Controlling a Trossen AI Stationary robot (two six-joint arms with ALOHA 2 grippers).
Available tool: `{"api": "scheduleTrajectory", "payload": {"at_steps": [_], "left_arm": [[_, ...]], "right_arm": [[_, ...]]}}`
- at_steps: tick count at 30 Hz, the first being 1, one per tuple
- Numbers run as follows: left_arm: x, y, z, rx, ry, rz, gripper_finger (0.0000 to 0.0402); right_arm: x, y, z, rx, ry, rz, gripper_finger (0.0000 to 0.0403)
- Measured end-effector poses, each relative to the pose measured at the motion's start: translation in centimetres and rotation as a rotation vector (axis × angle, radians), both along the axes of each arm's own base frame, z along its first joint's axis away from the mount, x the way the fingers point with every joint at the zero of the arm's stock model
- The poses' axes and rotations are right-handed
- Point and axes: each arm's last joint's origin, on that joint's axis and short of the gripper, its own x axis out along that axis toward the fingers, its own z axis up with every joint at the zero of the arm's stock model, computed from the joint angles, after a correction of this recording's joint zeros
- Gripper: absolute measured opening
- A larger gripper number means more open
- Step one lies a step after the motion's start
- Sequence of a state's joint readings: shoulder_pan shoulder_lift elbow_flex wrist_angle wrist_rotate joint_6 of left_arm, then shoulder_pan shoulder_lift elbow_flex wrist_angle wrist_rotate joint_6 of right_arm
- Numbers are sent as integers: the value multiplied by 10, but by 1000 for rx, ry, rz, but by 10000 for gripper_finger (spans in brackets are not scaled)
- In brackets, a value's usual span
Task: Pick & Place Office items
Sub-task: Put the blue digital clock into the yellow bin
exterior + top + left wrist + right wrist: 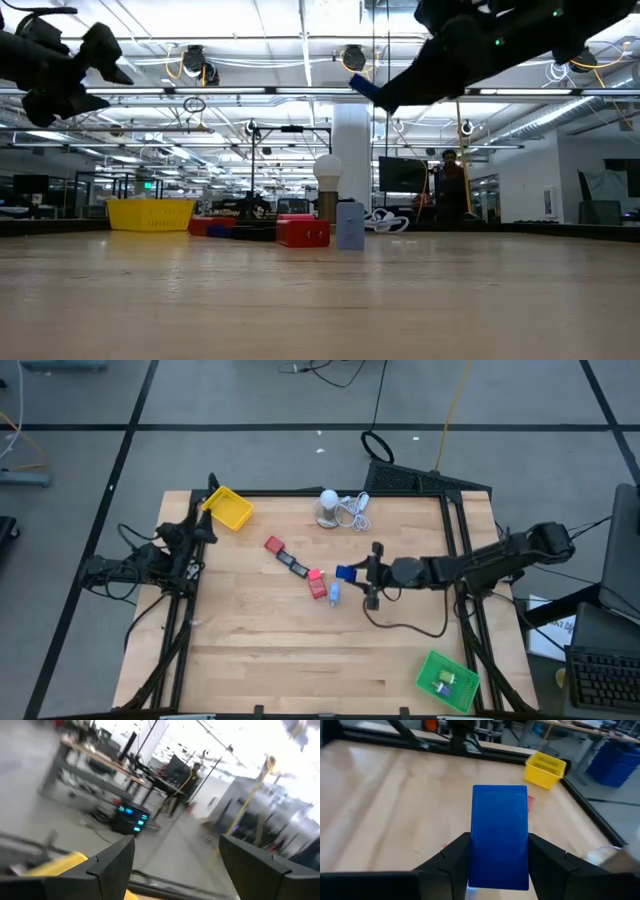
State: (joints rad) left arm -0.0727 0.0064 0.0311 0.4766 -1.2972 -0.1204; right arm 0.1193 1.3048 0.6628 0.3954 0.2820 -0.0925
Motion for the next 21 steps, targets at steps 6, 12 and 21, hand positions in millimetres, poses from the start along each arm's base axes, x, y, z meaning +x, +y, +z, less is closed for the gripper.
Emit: {"api": "scheduleTrajectory", "payload": {"at_steps": [6, 12, 21], "left_arm": [[5, -3, 2, 16, -194, -233, 294], [22, -16, -4, 363, 147, -712, 294], [34, -31, -6, 494, 130, -1199, 294]], "right_arm": [[2, -23, 2, -37, -12, -43, 155], [5, -37, 9, 23, -97, 65, 155], [11, -44, 6, 28, -130, 100, 158]]}}
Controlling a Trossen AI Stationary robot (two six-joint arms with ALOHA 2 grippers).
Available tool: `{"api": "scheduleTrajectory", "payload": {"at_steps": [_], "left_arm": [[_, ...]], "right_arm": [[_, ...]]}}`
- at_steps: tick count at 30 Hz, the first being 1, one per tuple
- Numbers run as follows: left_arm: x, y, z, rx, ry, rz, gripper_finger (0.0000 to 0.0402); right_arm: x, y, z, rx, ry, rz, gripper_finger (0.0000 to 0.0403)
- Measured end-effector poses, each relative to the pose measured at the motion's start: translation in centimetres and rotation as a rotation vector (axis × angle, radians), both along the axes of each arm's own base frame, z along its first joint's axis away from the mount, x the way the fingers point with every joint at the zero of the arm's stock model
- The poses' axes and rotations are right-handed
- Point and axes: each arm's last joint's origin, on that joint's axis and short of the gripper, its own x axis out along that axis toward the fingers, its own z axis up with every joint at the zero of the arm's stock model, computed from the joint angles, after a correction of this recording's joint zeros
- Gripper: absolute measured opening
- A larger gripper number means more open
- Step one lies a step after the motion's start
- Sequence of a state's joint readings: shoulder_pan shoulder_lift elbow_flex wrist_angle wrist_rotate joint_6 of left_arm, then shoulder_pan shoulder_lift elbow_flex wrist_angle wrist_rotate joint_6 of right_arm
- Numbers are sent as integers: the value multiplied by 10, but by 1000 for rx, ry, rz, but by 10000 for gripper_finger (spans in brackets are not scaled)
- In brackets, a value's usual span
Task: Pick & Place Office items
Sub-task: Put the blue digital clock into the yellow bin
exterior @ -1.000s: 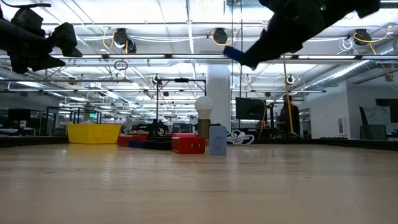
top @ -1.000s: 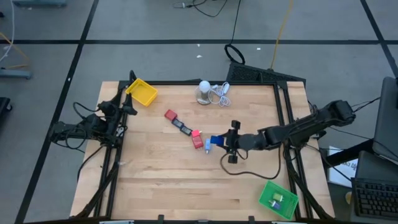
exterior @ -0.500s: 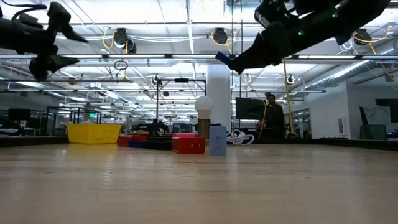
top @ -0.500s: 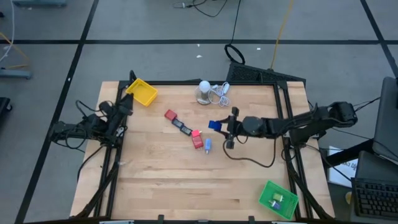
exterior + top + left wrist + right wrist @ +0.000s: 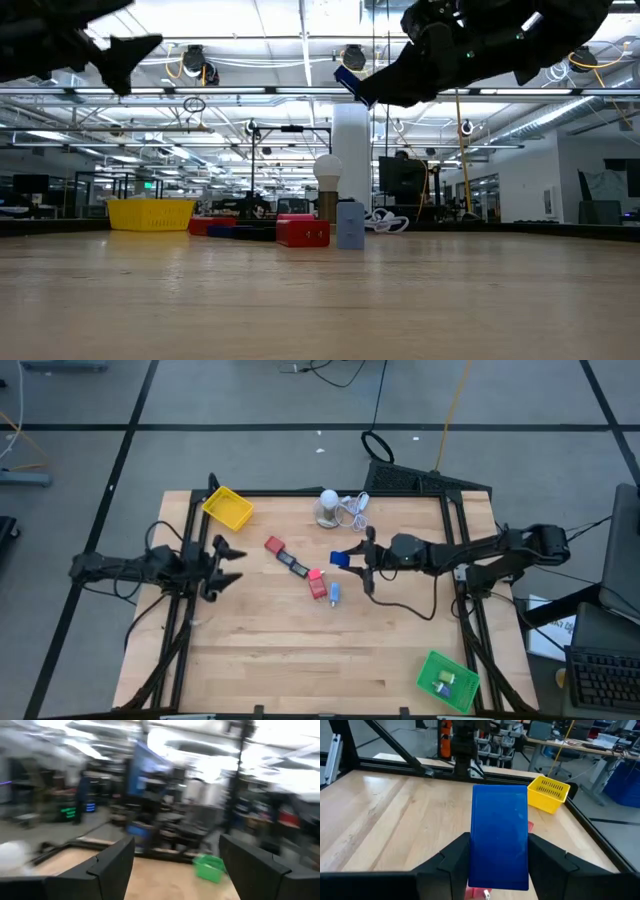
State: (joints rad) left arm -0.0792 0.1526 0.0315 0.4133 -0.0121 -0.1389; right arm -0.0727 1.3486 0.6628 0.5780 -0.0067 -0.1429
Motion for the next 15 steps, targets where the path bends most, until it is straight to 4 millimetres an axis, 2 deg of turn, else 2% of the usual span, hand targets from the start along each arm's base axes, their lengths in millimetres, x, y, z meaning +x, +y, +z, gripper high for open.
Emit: {"api": "scheduleTrajectory", "payload": {"at_steps": [7, 12, 15], "left_arm": [[4, -5, -1, 71, 8, -140, 294], [6, -5, -2, -12, 35, -178, 294], [8, -4, -3, -49, 48, -138, 294]], "right_arm": [[6, -1, -11, 0, 22, -1, 152], [8, -2, -10, -27, -1, -1, 159], [8, -2, -9, -45, -9, 2, 156]]}}
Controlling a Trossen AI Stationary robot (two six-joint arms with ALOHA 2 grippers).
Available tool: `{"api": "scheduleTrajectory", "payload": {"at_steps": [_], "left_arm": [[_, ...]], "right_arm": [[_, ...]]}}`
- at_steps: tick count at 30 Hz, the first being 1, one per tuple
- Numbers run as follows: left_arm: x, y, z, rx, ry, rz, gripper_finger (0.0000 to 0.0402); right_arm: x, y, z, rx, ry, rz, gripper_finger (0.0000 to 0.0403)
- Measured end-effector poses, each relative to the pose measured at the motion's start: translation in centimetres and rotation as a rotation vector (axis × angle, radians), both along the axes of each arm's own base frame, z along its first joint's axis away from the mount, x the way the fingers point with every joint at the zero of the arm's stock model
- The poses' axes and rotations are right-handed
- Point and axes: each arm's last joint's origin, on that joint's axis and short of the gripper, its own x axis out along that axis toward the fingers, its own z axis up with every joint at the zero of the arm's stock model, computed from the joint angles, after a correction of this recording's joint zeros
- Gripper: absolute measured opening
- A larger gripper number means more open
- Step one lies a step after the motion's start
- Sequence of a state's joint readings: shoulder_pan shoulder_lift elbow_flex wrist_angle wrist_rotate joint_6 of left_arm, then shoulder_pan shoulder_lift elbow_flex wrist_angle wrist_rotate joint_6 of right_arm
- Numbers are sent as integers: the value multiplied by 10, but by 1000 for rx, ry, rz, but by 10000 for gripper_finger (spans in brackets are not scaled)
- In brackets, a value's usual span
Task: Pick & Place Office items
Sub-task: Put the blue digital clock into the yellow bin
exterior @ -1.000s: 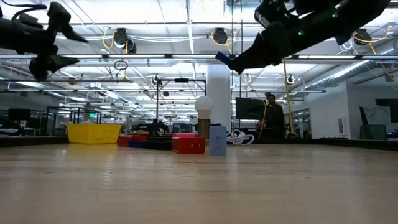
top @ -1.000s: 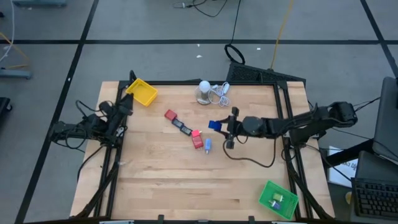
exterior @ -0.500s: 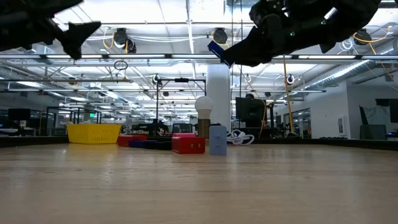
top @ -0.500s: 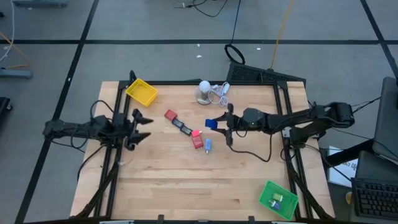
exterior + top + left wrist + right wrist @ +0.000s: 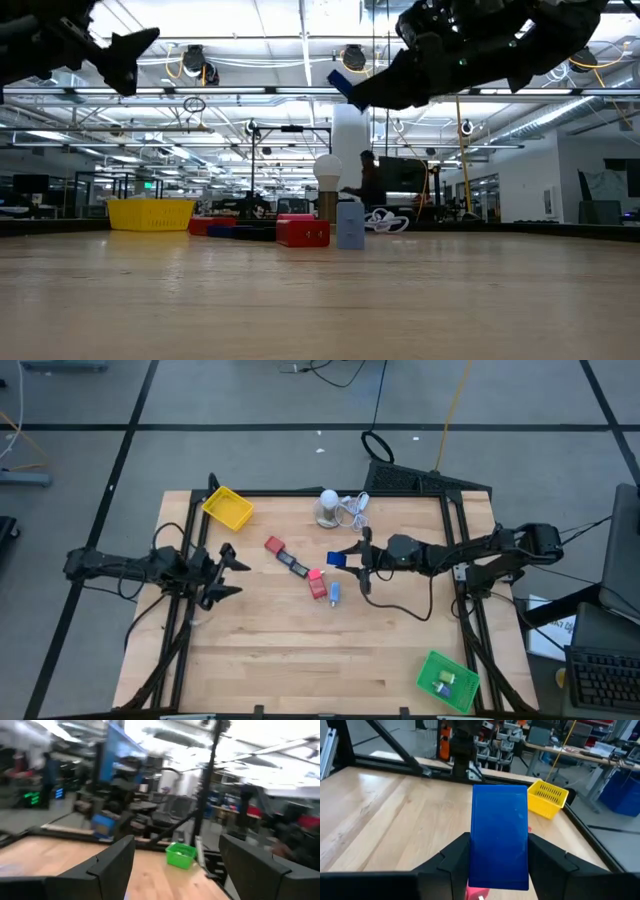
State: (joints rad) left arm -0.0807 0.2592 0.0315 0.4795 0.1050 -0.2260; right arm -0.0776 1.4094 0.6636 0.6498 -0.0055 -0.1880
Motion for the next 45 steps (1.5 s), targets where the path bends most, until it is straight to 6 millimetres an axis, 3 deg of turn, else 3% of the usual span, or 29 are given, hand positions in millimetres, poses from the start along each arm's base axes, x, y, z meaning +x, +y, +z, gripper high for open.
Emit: {"api": "scheduleTrajectory", "payload": {"at_steps": [12, 19, 26, 36, 45], "left_arm": [[24, 9, 6, -360, 41, 288, 294], [76, 8, 25, -370, 258, 369, 294], [134, 22, 41, -352, 319, 473, 294], [201, 32, 34, -341, 415, 425, 294], [237, 36, 21, -332, 458, 438, 294]], "right_arm": [[-1, -2, -3, -66, 35, -56, 158], [-3, -5, -9, -175, 121, -157, 156], [-2, 6, -9, -284, 140, -168, 153], [-2, 22, -4, -413, 124, -205, 161], [-2, 22, -5, -414, 125, -205, 153]]}}
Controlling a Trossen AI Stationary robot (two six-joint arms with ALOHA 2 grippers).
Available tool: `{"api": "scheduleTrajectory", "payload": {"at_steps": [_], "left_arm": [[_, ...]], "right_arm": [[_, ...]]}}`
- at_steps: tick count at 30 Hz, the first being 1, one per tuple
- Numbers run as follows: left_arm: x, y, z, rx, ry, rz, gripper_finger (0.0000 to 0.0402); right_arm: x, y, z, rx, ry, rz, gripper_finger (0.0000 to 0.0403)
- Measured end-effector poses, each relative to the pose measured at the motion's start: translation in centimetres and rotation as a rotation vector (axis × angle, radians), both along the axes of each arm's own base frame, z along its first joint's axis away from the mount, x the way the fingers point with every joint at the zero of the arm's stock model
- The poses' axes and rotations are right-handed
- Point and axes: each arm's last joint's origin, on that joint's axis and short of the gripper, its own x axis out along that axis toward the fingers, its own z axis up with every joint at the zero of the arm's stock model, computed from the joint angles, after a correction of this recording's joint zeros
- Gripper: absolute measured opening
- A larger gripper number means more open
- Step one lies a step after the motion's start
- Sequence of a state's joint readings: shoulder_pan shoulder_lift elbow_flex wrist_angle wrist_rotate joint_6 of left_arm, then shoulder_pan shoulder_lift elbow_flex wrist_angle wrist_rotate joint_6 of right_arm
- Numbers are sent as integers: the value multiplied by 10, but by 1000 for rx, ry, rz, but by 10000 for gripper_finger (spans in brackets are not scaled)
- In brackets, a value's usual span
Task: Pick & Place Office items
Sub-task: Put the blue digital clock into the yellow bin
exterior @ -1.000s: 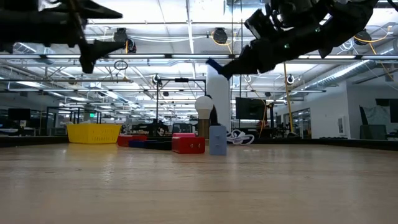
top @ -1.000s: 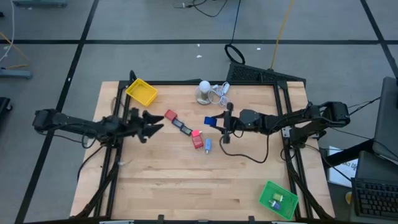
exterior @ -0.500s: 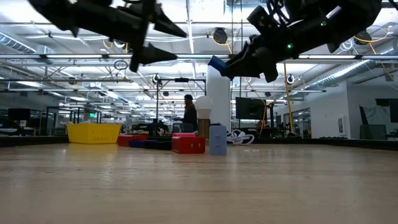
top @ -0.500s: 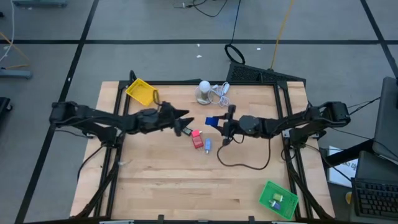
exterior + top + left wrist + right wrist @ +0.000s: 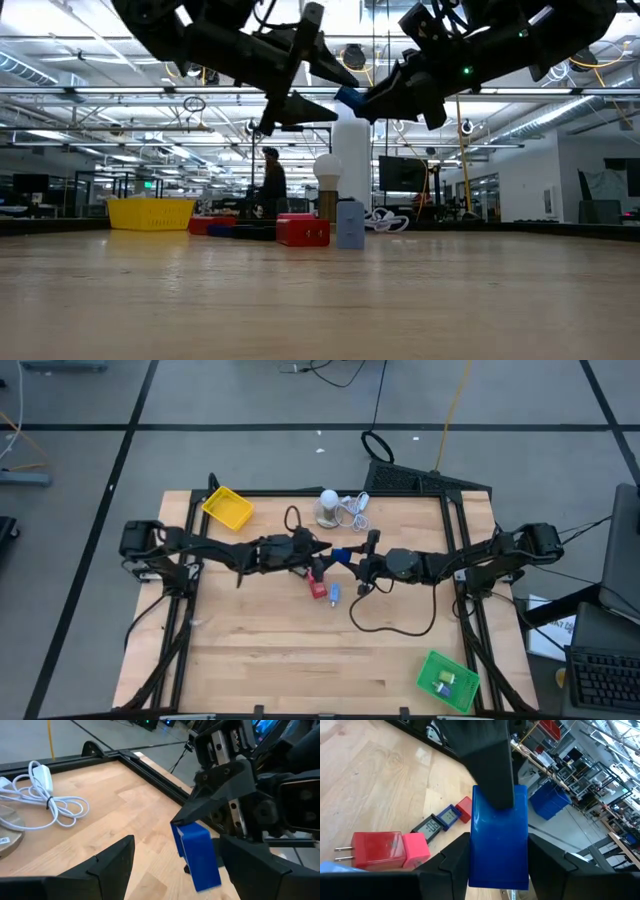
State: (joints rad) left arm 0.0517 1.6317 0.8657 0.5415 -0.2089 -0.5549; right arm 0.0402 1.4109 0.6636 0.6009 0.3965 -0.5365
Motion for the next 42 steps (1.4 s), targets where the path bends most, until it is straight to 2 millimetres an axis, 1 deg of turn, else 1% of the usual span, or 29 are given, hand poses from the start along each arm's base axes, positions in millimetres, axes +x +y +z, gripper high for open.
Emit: {"api": "scheduleTrajectory", "payload": {"at_steps": [2, 10, 13, 16, 21, 25, 29, 32, 36, 38, 42], "left_arm": [[4, 0, -1, 0, -1, -3, 294], [5, 0, 1, -2, -3, -11, 294], [6, 0, 1, -21, -6, -51, 289], [6, 0, 1, -52, -10, -84, 265], [6, 1, 1, -53, -10, -94, 202], [5, 2, 0, -50, -8, -85, 151], [5, 7, 0, -53, -9, -71, 113], [5, 9, 0, -56, -11, -63, 95], [5, 13, 1, -58, -16, -57, 80], [4, 15, 1, -42, -15, -59, 75], [3, 18, 3, 55, 15, -71, 69]], "right_arm": [[0, 0, 0, 0, 4, 0, 159], [0, 0, -1, 0, 7, -1, 151], [0, -2, -1, 3, 7, -9, 155], [0, -5, -1, 26, 2, -24, 160], [-1, -6, -2, 30, 11, -29, 152], [-1, -6, -2, 31, 9, -28, 154], [-1, -6, -2, 30, 8, -28, 159], [-1, -6, -2, 30, 9, -27, 154], [0, -6, -2, 21, 12, -28, 153], [0, -6, -2, 31, 7, -32, 165], [0, -6, -1, 152, -41, -56, 198]]}}
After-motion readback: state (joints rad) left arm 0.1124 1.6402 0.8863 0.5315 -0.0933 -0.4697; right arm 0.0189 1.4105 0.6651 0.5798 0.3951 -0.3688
